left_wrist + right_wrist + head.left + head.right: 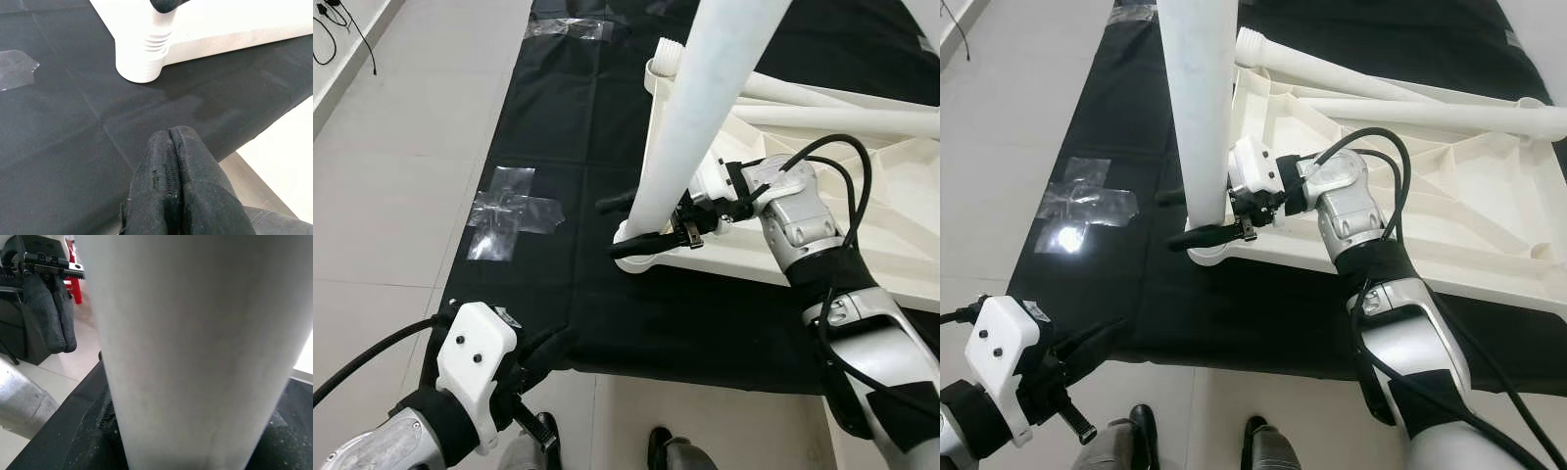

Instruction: Building children table

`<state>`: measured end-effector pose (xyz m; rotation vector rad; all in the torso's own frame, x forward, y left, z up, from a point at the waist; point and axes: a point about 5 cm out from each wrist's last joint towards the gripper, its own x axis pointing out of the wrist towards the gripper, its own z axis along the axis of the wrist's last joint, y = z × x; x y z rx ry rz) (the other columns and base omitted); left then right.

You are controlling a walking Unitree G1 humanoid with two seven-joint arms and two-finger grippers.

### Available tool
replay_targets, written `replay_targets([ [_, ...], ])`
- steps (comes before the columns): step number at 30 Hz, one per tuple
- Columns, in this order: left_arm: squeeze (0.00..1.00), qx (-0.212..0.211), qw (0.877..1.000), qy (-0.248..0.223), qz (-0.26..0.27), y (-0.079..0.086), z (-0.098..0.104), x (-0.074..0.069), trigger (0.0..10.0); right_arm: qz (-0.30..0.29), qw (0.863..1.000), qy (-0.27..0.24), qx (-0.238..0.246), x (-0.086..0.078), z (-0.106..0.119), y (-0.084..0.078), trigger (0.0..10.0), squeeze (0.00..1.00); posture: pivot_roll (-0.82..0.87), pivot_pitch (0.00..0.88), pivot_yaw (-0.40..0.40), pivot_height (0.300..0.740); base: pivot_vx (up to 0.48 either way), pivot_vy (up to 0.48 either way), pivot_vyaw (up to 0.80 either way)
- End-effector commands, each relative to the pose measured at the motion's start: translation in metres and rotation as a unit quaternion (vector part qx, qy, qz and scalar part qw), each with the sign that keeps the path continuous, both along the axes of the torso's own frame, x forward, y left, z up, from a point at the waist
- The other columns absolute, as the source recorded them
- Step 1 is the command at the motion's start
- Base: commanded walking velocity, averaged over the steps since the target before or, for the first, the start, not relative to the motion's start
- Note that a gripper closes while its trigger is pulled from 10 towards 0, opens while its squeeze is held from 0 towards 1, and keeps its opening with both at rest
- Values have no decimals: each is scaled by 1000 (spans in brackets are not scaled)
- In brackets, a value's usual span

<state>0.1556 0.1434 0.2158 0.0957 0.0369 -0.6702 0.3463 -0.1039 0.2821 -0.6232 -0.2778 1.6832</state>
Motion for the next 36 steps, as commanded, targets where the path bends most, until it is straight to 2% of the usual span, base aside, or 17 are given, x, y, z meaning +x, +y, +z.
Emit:
replay_targets([
  [1,0,-1,1000,7,-11,-3,-1,-4,10000,-3,993,88,-81,0,-49,-2,10000,0,97,373,-85,740,0,0,0],
  [3,0,-2,1000,7,-11,-4,-1,-4,10000,-25,991,118,-50,3,-47,0,10000,0,97,369,-87,740,0,0,0],
  [7,0,-2,1000,7,-11,-4,-1,-4,10000,-39,990,131,-36,5,-47,1,10000,0,97,369,-87,740,0,0,0],
  [10,0,-3,1000,8,-11,-4,-2,-5,10000,-78,985,151,-14,9,-51,4,10000,0,93,360,-85,740,0,0,0],
  [16,0,-3,1000,8,-11,-4,-2,-5,10000,-104,982,156,-9,11,-56,5,10000,0,92,358,-84,740,0,0,0],
  [17,0,-2,1000,9,-10,-4,-1,-4,10000,-131,978,160,-3,13,-62,5,10000,0,94,360,-81,740,0,0,0],
  [24,0,-2,1000,9,-9,-4,-1,-4,10000,-150,974,170,7,14,-66,6,10000,0,94,362,-78,740,0,0,0],
  [34,0,-2,1000,9,-9,-3,0,-4,10000,-207,957,202,27,19,-69,0,10000,0,89,372,-73,740,0,0,0],
  [36,0,-2,1000,9,-9,-3,0,-4,10000,-207,957,202,27,19,-69,0,10000,0,89,372,-73,740,0,0,0],
])
